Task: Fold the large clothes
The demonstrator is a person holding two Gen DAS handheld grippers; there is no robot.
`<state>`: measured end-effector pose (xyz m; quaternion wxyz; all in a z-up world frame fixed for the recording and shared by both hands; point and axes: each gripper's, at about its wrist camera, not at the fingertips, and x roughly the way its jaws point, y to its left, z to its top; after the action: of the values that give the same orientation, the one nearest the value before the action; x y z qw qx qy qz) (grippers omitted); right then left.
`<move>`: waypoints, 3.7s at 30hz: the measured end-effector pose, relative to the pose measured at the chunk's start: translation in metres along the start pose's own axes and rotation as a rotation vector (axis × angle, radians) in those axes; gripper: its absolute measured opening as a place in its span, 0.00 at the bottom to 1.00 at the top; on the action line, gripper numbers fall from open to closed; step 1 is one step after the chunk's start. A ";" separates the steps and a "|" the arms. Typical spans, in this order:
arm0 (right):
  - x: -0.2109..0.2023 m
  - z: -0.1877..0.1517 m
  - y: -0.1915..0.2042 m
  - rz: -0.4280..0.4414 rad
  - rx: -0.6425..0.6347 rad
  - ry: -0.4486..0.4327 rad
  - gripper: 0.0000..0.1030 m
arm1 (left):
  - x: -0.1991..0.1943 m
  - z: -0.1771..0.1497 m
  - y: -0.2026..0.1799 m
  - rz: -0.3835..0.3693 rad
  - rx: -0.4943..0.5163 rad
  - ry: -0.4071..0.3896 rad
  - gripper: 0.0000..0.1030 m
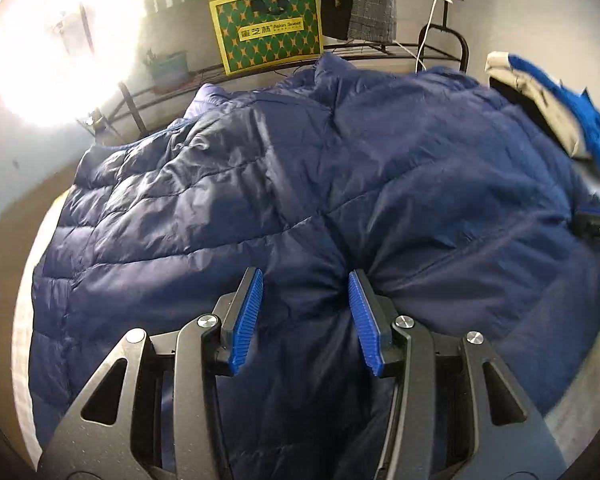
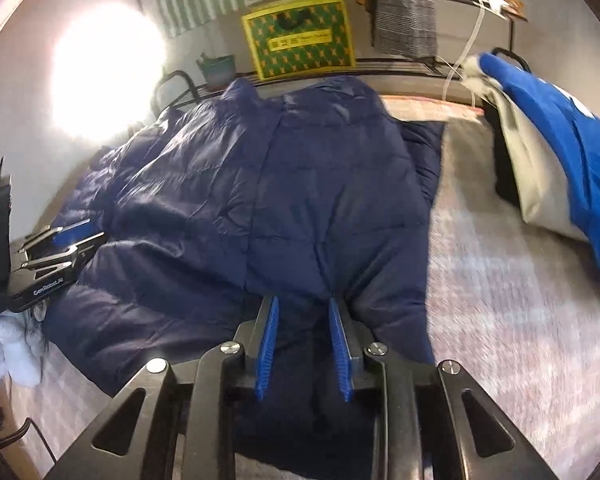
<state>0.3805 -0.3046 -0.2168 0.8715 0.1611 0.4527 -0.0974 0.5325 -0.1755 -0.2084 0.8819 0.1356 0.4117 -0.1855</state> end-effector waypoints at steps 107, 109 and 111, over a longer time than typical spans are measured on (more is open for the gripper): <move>-0.101 0.056 0.122 -0.184 0.030 -0.371 0.07 | -0.080 -0.063 0.050 -0.154 -0.379 -0.080 0.46; -0.100 0.060 0.133 -0.178 0.004 -0.370 0.07 | -0.097 -0.075 0.073 -0.141 -0.421 -0.103 0.46; -0.098 0.066 0.149 -0.174 -0.026 -0.372 0.07 | -0.115 -0.089 0.101 -0.120 -0.475 -0.128 0.46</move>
<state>0.4213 -0.1882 -0.0720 0.9305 0.0892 0.2974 -0.1945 0.4486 -0.0255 -0.1655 0.9006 -0.1119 0.3945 -0.1438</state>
